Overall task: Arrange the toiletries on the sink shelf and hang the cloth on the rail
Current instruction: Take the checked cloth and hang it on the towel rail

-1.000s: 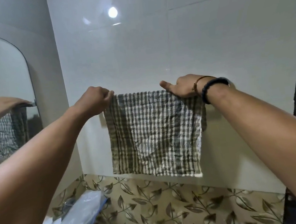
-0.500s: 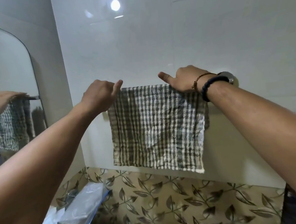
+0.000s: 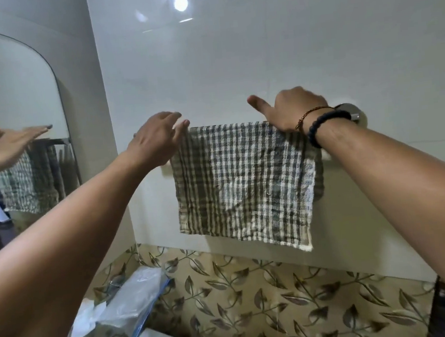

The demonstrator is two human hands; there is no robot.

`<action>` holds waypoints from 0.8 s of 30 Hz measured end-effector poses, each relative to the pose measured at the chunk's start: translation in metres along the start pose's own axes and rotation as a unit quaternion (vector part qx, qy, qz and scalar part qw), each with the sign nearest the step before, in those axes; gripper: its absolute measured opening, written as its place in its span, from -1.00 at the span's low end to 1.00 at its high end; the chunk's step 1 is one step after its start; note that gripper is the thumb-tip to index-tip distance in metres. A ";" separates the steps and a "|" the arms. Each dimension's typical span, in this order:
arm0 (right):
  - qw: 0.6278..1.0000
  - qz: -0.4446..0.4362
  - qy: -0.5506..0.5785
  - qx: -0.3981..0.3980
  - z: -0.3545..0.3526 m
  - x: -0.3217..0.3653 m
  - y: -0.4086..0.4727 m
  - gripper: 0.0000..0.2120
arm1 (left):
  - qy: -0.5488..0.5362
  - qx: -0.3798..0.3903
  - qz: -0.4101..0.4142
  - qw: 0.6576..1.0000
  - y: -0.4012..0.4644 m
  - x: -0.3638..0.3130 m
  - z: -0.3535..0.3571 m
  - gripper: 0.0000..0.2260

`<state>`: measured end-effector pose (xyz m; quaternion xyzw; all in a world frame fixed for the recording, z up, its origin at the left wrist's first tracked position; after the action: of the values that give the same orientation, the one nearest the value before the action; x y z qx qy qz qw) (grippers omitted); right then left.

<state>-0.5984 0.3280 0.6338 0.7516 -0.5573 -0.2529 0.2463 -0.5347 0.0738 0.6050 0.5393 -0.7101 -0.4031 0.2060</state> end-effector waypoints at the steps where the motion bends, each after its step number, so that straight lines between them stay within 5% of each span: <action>1: 0.998 -0.002 0.009 -0.060 -0.014 0.005 0.000 -0.17 | 0.001 -0.021 -0.001 1.000 -0.001 0.002 -0.008 -0.55; 4: 0.981 -0.038 0.076 -0.176 -0.046 0.038 -0.005 -0.32 | 0.012 -0.051 -0.024 0.998 -0.008 0.010 -0.027 -0.53; 10: 0.951 -0.176 0.206 -0.152 -0.036 0.153 -0.024 -0.70 | 0.090 -0.078 -0.052 0.992 -0.050 0.025 -0.068 -0.58; 15: 0.909 -0.256 0.286 -0.163 -0.006 0.240 -0.040 -0.60 | 0.240 -0.073 -0.091 0.964 -0.107 0.043 -0.112 -0.52; 24: 0.817 -0.314 0.421 -0.240 -0.023 0.332 -0.069 -0.38 | 0.442 -0.087 -0.232 0.862 -0.187 0.029 -0.203 -0.38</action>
<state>-0.4502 0.0281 0.5710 0.8359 -0.0549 -0.1013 0.5366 -0.2845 -0.0413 0.5718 0.7902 -0.3605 -0.2183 0.4450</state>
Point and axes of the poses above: each hand's wrist, its own y-axis towards the middle knuckle, its own z-axis out of the palm, x = y × z, the point moved 9 cm from there along y, towards the middle knuckle, and after that the axes turned 14 degrees about -y, right-handed, at the moved point
